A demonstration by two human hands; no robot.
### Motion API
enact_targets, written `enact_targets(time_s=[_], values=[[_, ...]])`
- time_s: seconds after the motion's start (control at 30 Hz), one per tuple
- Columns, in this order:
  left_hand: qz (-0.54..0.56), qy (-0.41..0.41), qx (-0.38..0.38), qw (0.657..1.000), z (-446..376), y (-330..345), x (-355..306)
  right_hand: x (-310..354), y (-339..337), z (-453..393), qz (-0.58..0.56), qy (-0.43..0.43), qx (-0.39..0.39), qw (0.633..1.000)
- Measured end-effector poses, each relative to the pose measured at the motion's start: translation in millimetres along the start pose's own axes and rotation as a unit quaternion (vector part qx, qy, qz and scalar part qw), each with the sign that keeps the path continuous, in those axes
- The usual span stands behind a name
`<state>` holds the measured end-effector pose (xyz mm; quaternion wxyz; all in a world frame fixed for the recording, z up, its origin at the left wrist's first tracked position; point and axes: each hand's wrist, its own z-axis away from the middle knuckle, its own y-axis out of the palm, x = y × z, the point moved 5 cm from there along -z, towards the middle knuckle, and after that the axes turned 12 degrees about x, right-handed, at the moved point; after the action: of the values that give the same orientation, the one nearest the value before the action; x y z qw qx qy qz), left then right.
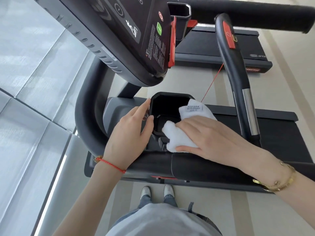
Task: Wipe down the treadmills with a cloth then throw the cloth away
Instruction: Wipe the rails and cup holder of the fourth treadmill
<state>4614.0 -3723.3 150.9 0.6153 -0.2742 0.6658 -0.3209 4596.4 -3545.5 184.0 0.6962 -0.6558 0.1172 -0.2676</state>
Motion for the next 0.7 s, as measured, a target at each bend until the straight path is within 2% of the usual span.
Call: enact_targets(time_s=[0.1,0.2,0.27,0.33,0.43,0.57,0.7], values=[[-0.006,-0.002,0.006,1.0,0,1,0,-7,-6,10,0.043,0.057,-0.088,0.994],[-0.012,-0.002,0.016,1.0,-1,2,-1,-22,-8,9,-0.096,0.19,-0.116,0.97],[-0.015,-0.003,0.02,1.0,-1,3,-1,-30,7,3,-0.157,0.251,-0.084,0.952],[-0.014,-0.004,0.023,1.0,-1,3,-1,-36,21,-5,-0.199,0.295,-0.018,0.935],[-0.015,-0.007,0.022,1.0,-1,4,-2,-51,17,-24,-0.207,0.309,0.025,0.928],[-0.016,-0.006,0.022,1.0,-1,3,-3,-74,-1,-51,-0.179,0.309,0.017,0.934],[-0.017,-0.006,0.017,1.0,-1,2,-4,-73,5,-41,-0.219,0.318,-0.021,0.922]])
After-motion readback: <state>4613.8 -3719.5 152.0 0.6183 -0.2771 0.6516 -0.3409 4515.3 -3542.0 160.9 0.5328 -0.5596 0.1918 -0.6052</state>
